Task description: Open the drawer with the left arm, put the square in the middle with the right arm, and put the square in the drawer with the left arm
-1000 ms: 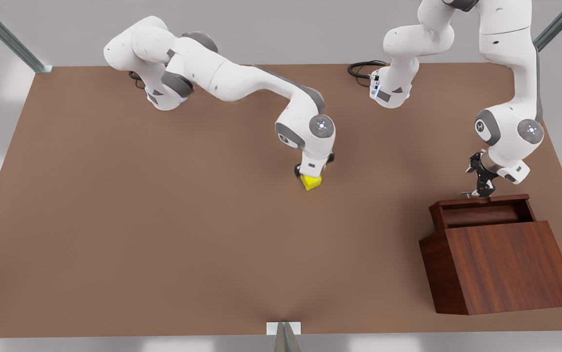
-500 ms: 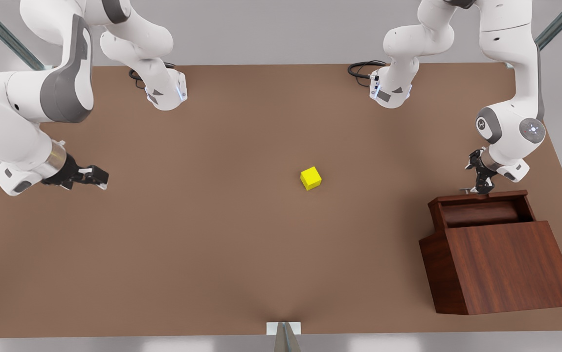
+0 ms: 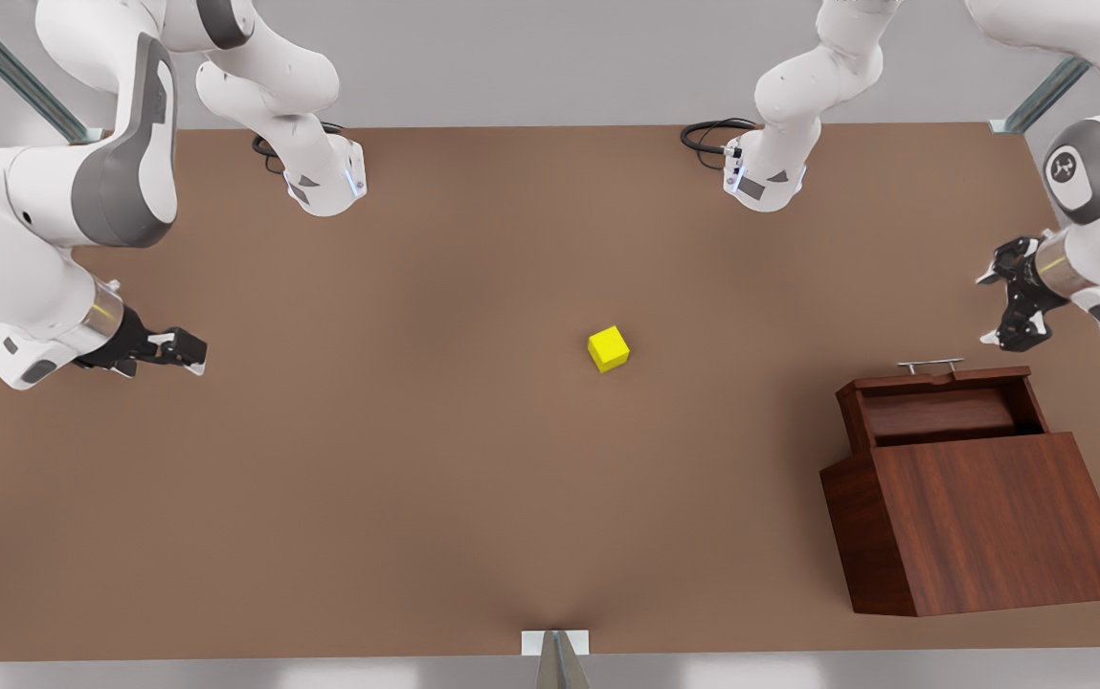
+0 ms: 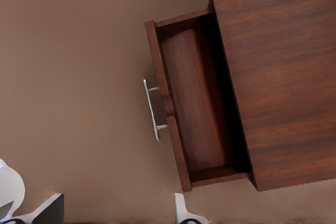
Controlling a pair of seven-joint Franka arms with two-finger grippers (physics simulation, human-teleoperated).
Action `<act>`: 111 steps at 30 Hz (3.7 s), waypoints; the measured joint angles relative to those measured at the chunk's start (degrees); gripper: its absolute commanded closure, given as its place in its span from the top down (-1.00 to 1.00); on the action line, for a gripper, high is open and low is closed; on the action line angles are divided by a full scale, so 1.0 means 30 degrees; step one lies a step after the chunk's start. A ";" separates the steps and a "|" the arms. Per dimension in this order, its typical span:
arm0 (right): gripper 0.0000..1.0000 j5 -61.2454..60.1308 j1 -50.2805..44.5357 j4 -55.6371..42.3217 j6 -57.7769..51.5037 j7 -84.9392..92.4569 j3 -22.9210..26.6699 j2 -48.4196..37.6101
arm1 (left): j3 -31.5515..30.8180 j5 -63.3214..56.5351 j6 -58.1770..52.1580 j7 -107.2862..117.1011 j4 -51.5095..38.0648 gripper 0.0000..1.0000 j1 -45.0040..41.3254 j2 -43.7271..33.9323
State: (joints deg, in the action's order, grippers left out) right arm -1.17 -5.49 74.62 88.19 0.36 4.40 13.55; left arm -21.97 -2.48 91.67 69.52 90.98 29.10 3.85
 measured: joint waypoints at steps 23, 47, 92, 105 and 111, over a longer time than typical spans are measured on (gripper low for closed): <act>1.00 0.0011 0.0044 -0.0057 -0.0013 -0.0004 -0.0001 -0.0091 | 0.2286 -0.0548 1.1564 3.0358 0.5925 1.00 -1.8487 0.5898; 1.00 -0.0089 0.0043 -0.0057 0.0015 -0.0033 -0.0030 -0.0032 | 0.2374 -0.1362 1.5071 3.0382 0.7844 1.00 -1.8916 0.7703; 1.00 -0.0109 0.0094 -0.0055 0.0133 -0.0033 -0.0001 0.0056 | 0.3240 -0.1139 0.7881 2.3350 0.5646 0.31 -1.4760 0.2892; 1.00 -0.0110 0.0145 -0.0030 0.0104 -0.0033 -0.0001 0.0027 | 0.3400 -0.1926 0.3735 0.9332 0.1385 0.32 -0.5672 0.3402; 1.00 -0.0109 0.0159 -0.0028 0.0104 -0.0033 -0.0001 0.0027 | 0.3986 -0.2508 0.5775 0.8907 0.2365 0.32 -0.4701 0.4121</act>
State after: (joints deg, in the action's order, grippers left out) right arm -1.49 -5.01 74.53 88.51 0.26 4.39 13.63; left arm -10.02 -10.00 109.00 96.24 98.08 14.99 16.22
